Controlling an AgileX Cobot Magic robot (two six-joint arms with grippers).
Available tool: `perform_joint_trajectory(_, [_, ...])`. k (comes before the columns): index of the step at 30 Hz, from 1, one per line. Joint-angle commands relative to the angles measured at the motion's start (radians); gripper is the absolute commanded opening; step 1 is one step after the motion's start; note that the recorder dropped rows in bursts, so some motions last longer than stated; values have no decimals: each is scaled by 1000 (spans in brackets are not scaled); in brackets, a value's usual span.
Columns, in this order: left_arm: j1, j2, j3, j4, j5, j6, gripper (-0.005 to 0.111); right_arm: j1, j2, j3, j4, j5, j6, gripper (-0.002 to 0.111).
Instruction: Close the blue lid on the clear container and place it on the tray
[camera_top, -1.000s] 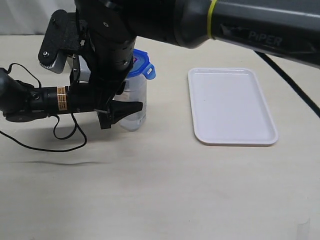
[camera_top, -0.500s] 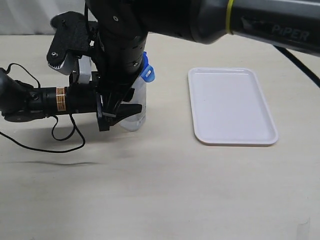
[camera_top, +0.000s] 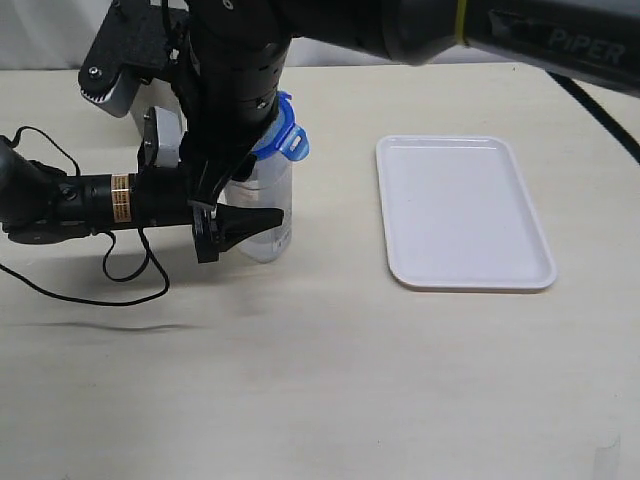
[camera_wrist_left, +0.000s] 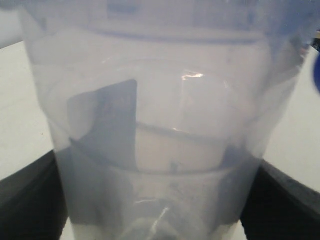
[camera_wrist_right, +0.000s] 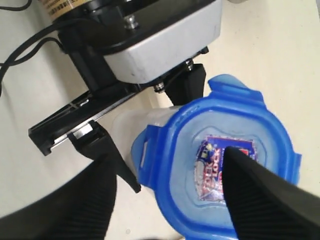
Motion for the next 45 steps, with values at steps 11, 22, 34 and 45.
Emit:
perform_joint_trajectory(11, [2, 4, 11, 35, 54, -31, 0, -30, 71, -6, -1, 20, 18, 49])
perform_joint_trajectory(22, [2, 4, 11, 35, 54, -31, 0, -28, 138, 68, 7, 14, -9, 43])
perform_joint_trajectory(34, [2, 4, 11, 35, 54, -31, 0, -26, 169, 78, -83, 12, 33, 35])
perform_joint_trajectory(45, [2, 4, 11, 35, 54, -9, 0, -26, 144, 128, 38, -22, -87, 46])
